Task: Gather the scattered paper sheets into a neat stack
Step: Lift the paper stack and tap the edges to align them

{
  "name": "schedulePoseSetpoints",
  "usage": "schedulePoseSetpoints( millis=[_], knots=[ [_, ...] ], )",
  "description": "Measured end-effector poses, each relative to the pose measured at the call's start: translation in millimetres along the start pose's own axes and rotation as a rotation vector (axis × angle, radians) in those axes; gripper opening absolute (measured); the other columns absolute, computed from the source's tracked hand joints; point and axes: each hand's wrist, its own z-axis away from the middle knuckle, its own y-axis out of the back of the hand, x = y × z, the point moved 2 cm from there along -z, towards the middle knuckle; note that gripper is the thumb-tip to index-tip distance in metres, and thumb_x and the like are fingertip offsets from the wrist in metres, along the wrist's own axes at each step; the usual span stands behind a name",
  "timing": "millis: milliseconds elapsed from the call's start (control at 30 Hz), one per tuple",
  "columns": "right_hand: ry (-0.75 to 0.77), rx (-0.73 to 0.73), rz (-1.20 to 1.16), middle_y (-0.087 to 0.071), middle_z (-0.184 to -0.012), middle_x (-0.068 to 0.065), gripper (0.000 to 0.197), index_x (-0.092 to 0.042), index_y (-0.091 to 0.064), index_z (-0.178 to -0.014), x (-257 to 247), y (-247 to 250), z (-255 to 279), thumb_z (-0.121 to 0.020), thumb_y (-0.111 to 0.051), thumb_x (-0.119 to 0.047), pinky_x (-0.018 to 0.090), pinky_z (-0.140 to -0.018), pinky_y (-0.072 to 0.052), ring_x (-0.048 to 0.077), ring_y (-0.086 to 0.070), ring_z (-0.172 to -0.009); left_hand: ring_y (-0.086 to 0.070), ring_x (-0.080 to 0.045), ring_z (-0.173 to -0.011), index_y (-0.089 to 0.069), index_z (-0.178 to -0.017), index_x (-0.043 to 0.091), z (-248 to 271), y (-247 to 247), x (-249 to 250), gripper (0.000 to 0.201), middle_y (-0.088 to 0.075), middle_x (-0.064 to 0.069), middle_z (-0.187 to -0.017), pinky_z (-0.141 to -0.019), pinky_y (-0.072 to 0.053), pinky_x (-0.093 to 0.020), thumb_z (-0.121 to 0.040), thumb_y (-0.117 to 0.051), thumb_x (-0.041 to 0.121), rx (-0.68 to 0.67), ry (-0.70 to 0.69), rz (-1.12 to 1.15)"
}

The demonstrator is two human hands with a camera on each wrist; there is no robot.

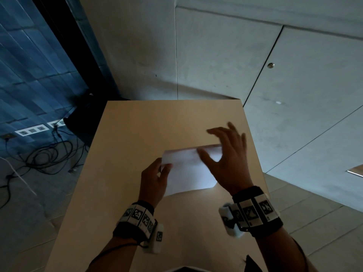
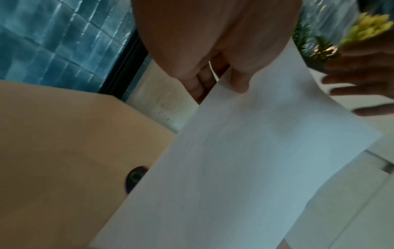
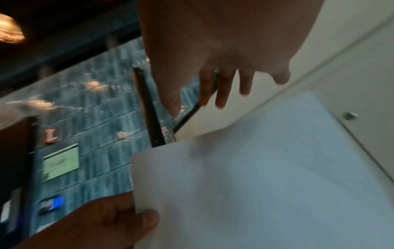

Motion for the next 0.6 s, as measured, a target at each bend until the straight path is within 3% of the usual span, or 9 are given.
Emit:
schedulePoseSetpoints(
  millis=[67,100,167,200,233,300,367,433,600],
  knots=[
    [0.099,-0.206,0.19,-0.051,-0.142,-0.004,0.058,-0.028,-0.053,-0.132,-9.6,-0.7,-4.1,-0.081,-0.061,-0.055,0.058,-0.122,-0.007,0.021,-0.029,-0.148,-0.064,-0.011,-0.077,-0.066,-0.1,0.013,-5.4,-2.9,16.5,0.017,-0.07,0.002,-0.088,-0.067,-0.048,-0.02,-0.092,-0.057,0.025,-0.006,-0.123,-0.071],
    [0.115,-0.292,0.251,-0.053,-0.141,-0.005,0.058,-0.03,-0.051,-0.134,-11.7,-0.1,-5.8,-0.081,-0.061,-0.053,0.056,-0.122,-0.011,0.02,-0.035,-0.145,-0.063,-0.006,-0.081,-0.067,-0.104,0.012,-7.4,-5.4,25.8,0.019,-0.07,0.004,-0.093,-0.072,-0.047,-0.014,-0.093,-0.057,0.025,-0.011,-0.186,-0.1],
    [0.09,-0.386,0.247,-0.063,-0.131,-0.006,0.048,-0.031,-0.055,-0.131,-9.5,4.1,-9.3,-0.085,-0.062,-0.042,0.045,-0.114,-0.032,0.019,-0.056,-0.126,-0.062,0.0,-0.088,-0.067,-0.109,0.013,-9.5,-10.6,43.1,0.022,-0.07,0.009,-0.101,-0.08,-0.046,-0.009,-0.093,-0.056,0.024,-0.034,-0.269,-0.141],
    [0.07,-0.397,0.237,-0.069,-0.122,-0.006,0.038,-0.031,-0.06,-0.125,-7.4,8.4,-10.3,-0.088,-0.06,-0.038,0.036,-0.1,-0.042,0.019,-0.063,-0.114,-0.063,-0.001,-0.089,-0.066,-0.11,0.014,-9.6,-12.7,50.2,0.023,-0.071,0.008,-0.104,-0.082,-0.048,-0.013,-0.093,-0.055,0.025,-0.049,-0.294,-0.157],
    [0.043,-0.404,0.245,-0.072,-0.114,-0.006,0.03,-0.03,-0.065,-0.118,-5.2,12.5,-10.7,-0.09,-0.058,-0.035,0.03,-0.086,-0.042,0.021,-0.066,-0.104,-0.064,-0.003,-0.089,-0.066,-0.111,0.015,-9.4,-15.2,55.6,0.024,-0.072,0.006,-0.105,-0.082,-0.05,-0.018,-0.093,-0.054,0.027,-0.067,-0.311,-0.165],
    [-0.031,-0.391,0.22,-0.075,-0.108,-0.003,0.025,-0.028,-0.071,-0.111,4.1,17.1,-8.7,-0.09,-0.059,-0.035,0.03,-0.077,-0.04,0.025,-0.068,-0.1,-0.062,-0.001,-0.089,-0.063,-0.114,0.018,-7.7,-18.1,60.7,0.026,-0.072,0.005,-0.106,-0.082,-0.051,-0.022,-0.094,-0.053,0.03,-0.112,-0.315,-0.155],
    [-0.107,-0.352,0.108,-0.077,-0.109,0.001,0.031,-0.023,-0.073,-0.112,15.5,22.4,-6.1,-0.086,-0.064,-0.038,0.035,-0.084,-0.049,0.026,-0.069,-0.102,-0.06,0.002,-0.092,-0.06,-0.117,0.022,-6.4,-17.9,53.9,0.029,-0.069,0.008,-0.11,-0.085,-0.051,-0.024,-0.094,-0.052,0.036,-0.173,-0.279,-0.138],
    [-0.168,-0.302,-0.039,-0.078,-0.103,0.005,0.037,-0.017,-0.075,-0.11,30.1,28.5,-4.2,-0.083,-0.068,-0.04,0.04,-0.088,-0.055,0.024,-0.072,-0.095,-0.063,-0.005,-0.099,-0.058,-0.116,0.028,-5.6,-10.9,37.8,0.031,-0.069,0.011,-0.111,-0.088,-0.052,-0.031,-0.09,-0.053,0.045,-0.205,-0.22,-0.175],
    [-0.339,-0.148,-0.332,-0.078,-0.094,0.008,0.023,-0.012,-0.077,-0.1,65.3,40.7,2.2,-0.082,-0.074,-0.027,0.049,-0.085,-0.057,0.028,-0.073,-0.088,-0.064,-0.003,-0.082,-0.065,-0.094,0.029,-10.3,27.7,1.3,0.017,-0.071,0.012,-0.09,-0.069,-0.049,-0.024,-0.083,-0.066,0.042,-0.13,-0.076,-0.214]
  ],
)
